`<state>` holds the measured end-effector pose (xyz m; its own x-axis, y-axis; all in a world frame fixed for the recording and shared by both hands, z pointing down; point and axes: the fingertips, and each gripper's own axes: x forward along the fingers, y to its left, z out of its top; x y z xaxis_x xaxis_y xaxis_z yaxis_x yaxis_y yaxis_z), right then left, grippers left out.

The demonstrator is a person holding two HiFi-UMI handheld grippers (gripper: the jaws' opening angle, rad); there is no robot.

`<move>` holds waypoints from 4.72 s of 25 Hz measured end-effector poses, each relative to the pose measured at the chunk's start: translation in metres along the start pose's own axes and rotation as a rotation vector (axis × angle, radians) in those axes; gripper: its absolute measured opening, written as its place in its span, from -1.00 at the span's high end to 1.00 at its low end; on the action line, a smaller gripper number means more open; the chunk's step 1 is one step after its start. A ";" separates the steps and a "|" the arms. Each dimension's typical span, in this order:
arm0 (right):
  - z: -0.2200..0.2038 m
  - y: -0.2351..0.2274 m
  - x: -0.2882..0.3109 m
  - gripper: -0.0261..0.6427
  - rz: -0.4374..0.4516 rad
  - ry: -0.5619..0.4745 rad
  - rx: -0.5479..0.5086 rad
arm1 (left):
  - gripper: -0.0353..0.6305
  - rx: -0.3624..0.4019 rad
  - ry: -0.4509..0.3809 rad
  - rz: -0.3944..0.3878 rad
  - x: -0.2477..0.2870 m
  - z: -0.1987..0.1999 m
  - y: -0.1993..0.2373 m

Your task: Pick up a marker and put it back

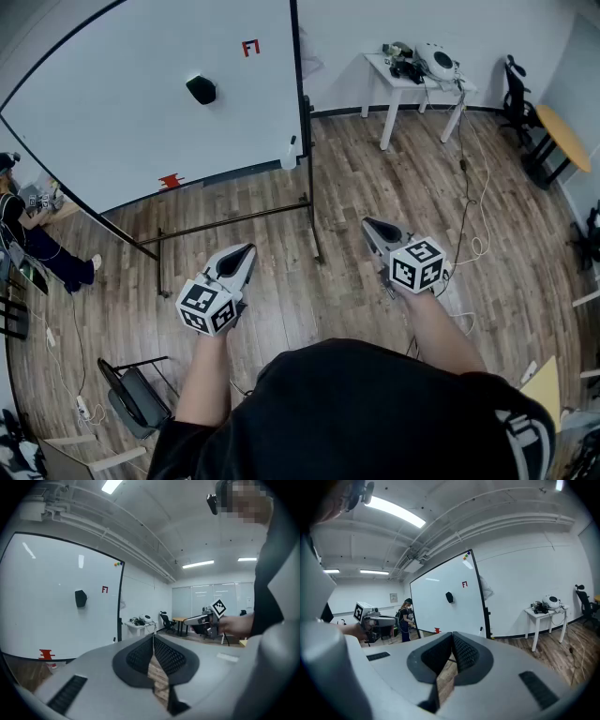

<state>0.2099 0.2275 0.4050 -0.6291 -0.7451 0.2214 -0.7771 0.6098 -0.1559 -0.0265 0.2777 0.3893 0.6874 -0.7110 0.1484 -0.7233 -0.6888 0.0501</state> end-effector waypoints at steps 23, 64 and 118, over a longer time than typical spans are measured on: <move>-0.007 -0.053 0.059 0.93 0.000 0.038 0.042 | 0.85 -0.052 0.024 -0.002 0.062 -0.017 0.035; 0.066 -0.069 0.324 0.93 -0.121 0.080 0.027 | 0.85 -0.076 -0.009 -0.140 0.135 0.008 0.321; 0.028 -0.233 0.436 0.93 -0.041 0.172 0.123 | 0.85 -0.088 0.093 -0.092 0.297 0.001 0.368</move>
<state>0.1162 -0.2469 0.5114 -0.5928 -0.7051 0.3891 -0.8049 0.5347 -0.2573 -0.0887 -0.1867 0.4504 0.7446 -0.6266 0.2298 -0.6636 -0.7322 0.1535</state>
